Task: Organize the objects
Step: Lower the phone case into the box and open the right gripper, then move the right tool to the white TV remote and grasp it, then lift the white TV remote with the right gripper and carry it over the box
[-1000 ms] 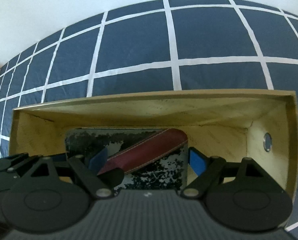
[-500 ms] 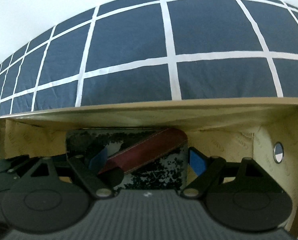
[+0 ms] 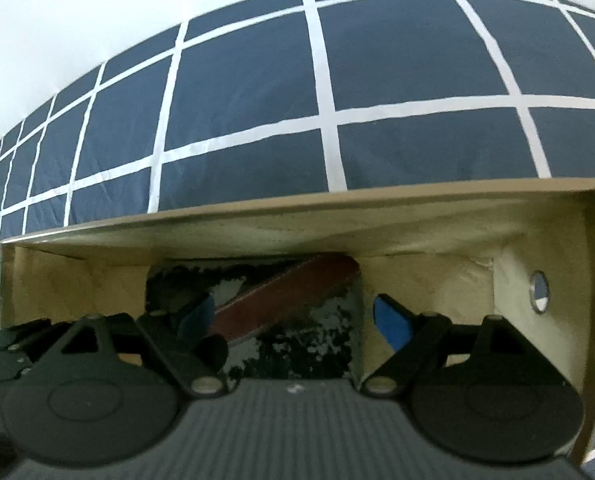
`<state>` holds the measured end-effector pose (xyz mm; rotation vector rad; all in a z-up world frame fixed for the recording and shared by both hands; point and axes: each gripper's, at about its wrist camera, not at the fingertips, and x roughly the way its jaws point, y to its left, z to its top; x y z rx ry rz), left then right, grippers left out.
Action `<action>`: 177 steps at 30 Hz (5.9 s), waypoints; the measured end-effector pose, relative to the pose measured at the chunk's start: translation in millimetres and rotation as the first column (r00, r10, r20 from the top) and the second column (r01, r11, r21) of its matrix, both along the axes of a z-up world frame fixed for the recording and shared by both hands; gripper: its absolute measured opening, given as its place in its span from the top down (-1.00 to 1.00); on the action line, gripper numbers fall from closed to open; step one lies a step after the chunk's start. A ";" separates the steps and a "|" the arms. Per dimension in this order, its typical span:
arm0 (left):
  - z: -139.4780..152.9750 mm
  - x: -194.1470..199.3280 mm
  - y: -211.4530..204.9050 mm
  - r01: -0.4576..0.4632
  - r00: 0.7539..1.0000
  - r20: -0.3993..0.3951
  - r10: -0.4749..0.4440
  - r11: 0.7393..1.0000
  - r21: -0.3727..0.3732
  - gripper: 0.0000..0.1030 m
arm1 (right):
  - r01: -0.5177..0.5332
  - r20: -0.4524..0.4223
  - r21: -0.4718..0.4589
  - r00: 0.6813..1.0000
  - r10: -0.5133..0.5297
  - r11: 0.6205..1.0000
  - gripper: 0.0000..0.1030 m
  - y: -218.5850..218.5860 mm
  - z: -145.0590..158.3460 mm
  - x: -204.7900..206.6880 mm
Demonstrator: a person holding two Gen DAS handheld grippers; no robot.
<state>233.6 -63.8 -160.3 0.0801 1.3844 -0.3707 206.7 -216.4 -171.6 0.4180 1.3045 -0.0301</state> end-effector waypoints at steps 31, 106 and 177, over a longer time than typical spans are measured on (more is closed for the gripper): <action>124.1 -149.1 -35.3 0.148 0.962 0.232 -0.142 0.989 -0.008 -1.00 | 0.229 0.266 -0.087 0.943 -0.199 0.969 -1.00 -52.4 136.6 -175.8; -50.6 -363.0 -404.5 0.900 0.432 -0.085 -0.898 0.435 -0.021 -0.95 | 0.858 -0.088 -0.015 0.510 -0.856 0.513 -0.91 -323.9 -41.2 -479.0; 114.2 -151.5 -27.5 0.068 0.982 0.179 -0.066 0.998 -0.003 -0.76 | 0.002 0.176 0.001 0.984 -0.003 1.000 -0.84 -24.6 110.3 -156.7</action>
